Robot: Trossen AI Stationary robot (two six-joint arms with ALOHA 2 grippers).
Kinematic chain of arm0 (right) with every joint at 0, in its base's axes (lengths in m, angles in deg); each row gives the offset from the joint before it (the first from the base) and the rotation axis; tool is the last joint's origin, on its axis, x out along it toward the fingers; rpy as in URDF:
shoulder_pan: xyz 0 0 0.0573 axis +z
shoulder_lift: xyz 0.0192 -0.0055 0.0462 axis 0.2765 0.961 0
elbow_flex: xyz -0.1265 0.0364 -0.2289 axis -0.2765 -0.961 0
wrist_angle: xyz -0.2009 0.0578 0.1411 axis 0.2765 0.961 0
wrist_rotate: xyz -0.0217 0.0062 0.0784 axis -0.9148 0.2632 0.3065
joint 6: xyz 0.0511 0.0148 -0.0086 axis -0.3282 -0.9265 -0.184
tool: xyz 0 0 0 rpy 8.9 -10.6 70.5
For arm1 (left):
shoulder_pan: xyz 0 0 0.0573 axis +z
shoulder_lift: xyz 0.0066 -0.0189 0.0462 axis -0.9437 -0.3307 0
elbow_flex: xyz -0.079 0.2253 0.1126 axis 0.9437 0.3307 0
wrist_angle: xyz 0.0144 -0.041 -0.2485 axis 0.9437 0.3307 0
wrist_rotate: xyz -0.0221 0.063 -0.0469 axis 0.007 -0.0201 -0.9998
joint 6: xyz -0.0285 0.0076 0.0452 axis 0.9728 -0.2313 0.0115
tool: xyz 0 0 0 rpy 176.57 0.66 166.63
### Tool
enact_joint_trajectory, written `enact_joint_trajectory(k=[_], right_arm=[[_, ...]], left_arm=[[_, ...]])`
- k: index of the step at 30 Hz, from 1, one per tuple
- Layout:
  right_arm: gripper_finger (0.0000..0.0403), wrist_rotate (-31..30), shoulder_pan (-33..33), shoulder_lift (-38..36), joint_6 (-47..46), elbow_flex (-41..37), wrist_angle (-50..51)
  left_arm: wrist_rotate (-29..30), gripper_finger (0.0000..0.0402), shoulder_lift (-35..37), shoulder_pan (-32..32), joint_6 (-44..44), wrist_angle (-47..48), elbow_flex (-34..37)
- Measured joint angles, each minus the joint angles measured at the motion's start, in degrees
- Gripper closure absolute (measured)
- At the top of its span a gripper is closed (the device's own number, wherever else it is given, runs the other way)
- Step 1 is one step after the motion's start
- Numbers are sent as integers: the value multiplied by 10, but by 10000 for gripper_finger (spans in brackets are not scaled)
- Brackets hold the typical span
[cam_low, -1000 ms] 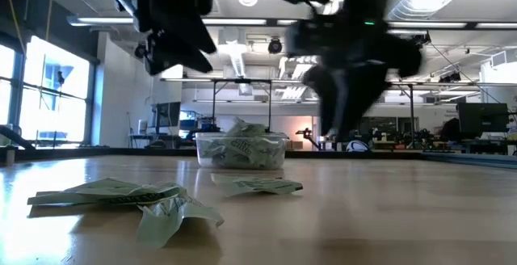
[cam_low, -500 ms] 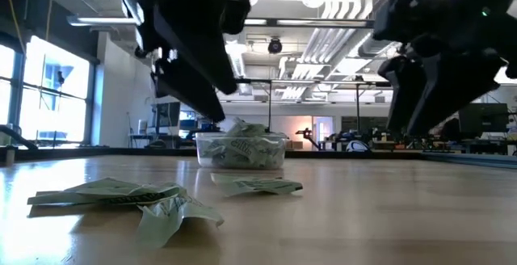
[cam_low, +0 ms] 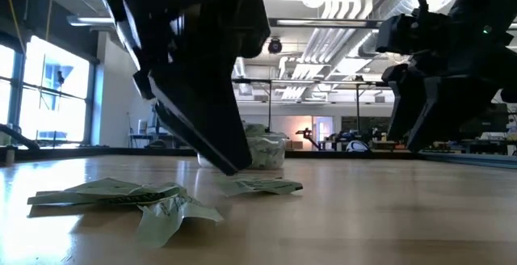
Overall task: Pick and place Stevia / Truvia into bins
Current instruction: Put the stevia packet into the transparent container
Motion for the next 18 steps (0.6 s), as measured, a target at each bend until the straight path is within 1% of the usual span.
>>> enact_joint_trajectory(k=[5, 10, 14, 18], right_arm=[[158, -6, -1, 0, -4, 0, 0], [158, -25, -1, 0, -22, 0, 5], [158, -61, -1, -1, -26, 0, 4], [158, -91, -5, -16, -16, 0, -4]], left_arm=[[-4, 183, -27, 0, 2, -11, -6], [12, 221, -46, 0, -11, -1, -8], [27, 267, -47, 4, -47, 13, -8], [20, 328, -36, 17, -72, 23, -7]])
